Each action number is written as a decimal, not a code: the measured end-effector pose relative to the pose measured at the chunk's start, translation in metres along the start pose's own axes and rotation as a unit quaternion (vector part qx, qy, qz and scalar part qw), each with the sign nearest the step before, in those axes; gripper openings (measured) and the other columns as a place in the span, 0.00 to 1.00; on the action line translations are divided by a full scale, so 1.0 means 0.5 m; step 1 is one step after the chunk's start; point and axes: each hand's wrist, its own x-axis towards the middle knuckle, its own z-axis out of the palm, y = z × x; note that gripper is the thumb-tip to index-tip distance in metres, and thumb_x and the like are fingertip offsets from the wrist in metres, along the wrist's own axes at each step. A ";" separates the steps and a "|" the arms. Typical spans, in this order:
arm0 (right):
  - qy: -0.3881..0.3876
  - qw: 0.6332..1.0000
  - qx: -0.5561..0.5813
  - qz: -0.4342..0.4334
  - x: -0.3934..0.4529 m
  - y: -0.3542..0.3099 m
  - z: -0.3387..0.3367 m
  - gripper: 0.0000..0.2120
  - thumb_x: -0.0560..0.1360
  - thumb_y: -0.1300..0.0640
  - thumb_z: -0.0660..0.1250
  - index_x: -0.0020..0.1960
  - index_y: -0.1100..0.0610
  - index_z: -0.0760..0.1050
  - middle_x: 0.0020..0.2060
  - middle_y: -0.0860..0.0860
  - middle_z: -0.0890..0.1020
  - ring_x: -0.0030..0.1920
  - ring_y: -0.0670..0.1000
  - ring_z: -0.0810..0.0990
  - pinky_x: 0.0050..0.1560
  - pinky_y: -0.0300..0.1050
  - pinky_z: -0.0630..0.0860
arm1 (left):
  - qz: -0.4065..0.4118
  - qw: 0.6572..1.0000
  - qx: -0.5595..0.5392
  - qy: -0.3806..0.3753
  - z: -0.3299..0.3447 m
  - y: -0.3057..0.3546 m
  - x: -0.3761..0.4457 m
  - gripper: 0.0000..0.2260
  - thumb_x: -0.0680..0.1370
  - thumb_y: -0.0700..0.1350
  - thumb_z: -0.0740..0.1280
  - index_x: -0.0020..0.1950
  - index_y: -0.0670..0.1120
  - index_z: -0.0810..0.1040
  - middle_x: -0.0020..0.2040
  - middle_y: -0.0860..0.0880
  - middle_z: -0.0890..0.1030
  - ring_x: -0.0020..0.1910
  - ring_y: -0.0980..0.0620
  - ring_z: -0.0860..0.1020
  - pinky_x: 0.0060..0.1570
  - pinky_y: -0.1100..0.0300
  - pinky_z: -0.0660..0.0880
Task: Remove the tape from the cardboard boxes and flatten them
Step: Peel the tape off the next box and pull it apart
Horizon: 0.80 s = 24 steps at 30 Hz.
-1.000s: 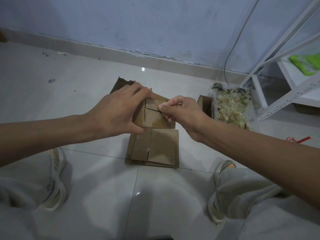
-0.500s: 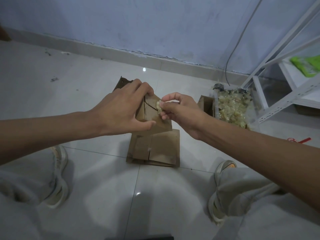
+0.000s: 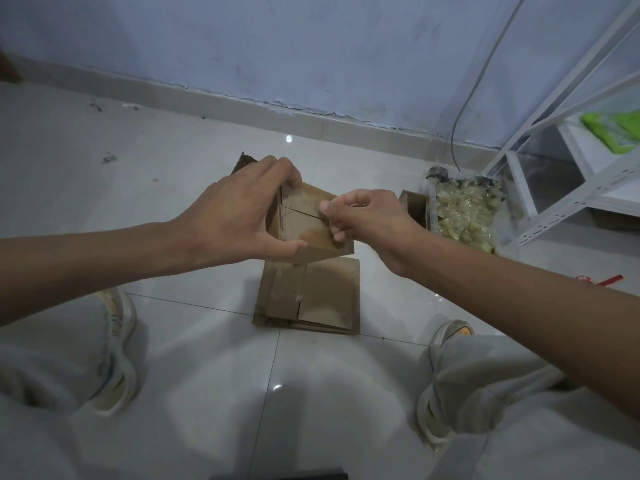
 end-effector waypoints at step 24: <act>-0.110 0.992 -0.057 0.023 0.009 0.016 -0.036 0.08 0.82 0.53 0.70 0.51 0.58 0.79 0.36 0.50 0.83 0.36 0.43 0.80 0.39 0.36 0.75 | 0.019 0.996 -0.017 -0.081 0.013 -0.032 0.003 0.33 0.69 0.61 0.77 0.70 0.60 0.66 0.63 0.59 0.63 0.54 0.59 0.72 0.43 0.68 0.72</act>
